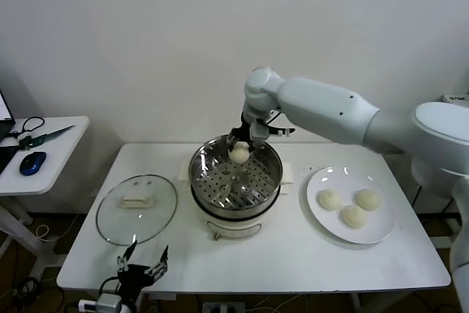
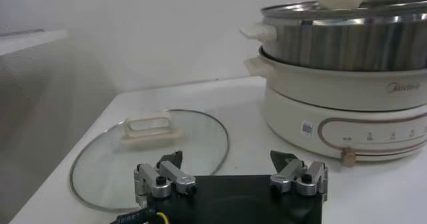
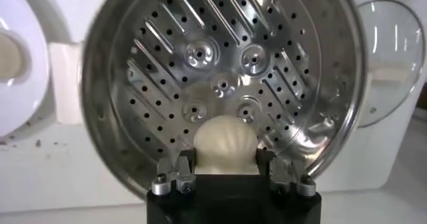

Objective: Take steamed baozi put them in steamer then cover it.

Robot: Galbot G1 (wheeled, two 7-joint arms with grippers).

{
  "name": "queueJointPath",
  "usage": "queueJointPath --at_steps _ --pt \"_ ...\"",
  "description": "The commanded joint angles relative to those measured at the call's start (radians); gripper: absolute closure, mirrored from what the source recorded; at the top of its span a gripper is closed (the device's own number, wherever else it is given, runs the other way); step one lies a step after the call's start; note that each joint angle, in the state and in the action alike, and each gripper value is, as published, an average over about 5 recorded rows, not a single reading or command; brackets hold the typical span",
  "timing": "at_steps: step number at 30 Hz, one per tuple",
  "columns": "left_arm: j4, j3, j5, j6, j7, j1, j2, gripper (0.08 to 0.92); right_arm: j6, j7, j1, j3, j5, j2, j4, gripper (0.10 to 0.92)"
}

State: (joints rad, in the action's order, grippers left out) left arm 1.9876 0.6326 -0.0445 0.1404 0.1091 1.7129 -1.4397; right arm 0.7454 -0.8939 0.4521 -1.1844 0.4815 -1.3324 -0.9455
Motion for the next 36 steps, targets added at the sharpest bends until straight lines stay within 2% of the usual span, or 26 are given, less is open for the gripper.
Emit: queueJointPath --at_steps 1,8,14,19,22,24,30,33,36 --pt "-0.012 0.002 -0.003 -0.003 -0.001 -0.009 0.005 0.177 0.025 0.03 -0.065 0.045 0.082 -0.034 0.087 0.422" --pt "-0.024 0.001 -0.006 -0.009 -0.004 -0.016 0.006 0.177 0.023 0.039 -0.082 0.05 0.096 -0.057 0.125 0.392" --pt "-0.028 -0.003 -0.006 -0.015 -0.008 -0.014 0.004 0.177 0.032 0.05 -0.082 0.047 0.083 -0.069 0.134 0.246" --pt "-0.026 -0.005 -0.003 -0.018 -0.012 -0.012 0.002 0.177 0.025 0.042 -0.044 0.025 -0.006 -0.054 0.093 0.204" --pt "-0.017 -0.006 0.0 -0.014 -0.01 -0.009 -0.002 0.177 0.022 -0.027 0.053 -0.043 -0.163 -0.016 0.033 0.203" --pt "-0.011 -0.006 0.003 -0.012 -0.008 -0.006 -0.005 0.177 0.014 -0.105 0.165 -0.117 -0.327 0.019 -0.001 0.203" --pt "-0.003 -0.013 0.016 -0.017 -0.006 0.001 -0.016 0.177 -0.134 -0.251 0.498 -0.471 -0.981 0.161 -0.078 0.203" --pt "0.002 -0.013 0.015 -0.02 -0.006 0.003 -0.019 0.177 -0.306 -0.267 0.604 -0.611 -1.14 0.29 -0.18 0.203" --pt "0.008 -0.01 0.011 -0.02 -0.006 0.004 -0.017 0.177 -0.493 -0.236 0.683 -0.744 -1.185 0.419 -0.301 0.203"
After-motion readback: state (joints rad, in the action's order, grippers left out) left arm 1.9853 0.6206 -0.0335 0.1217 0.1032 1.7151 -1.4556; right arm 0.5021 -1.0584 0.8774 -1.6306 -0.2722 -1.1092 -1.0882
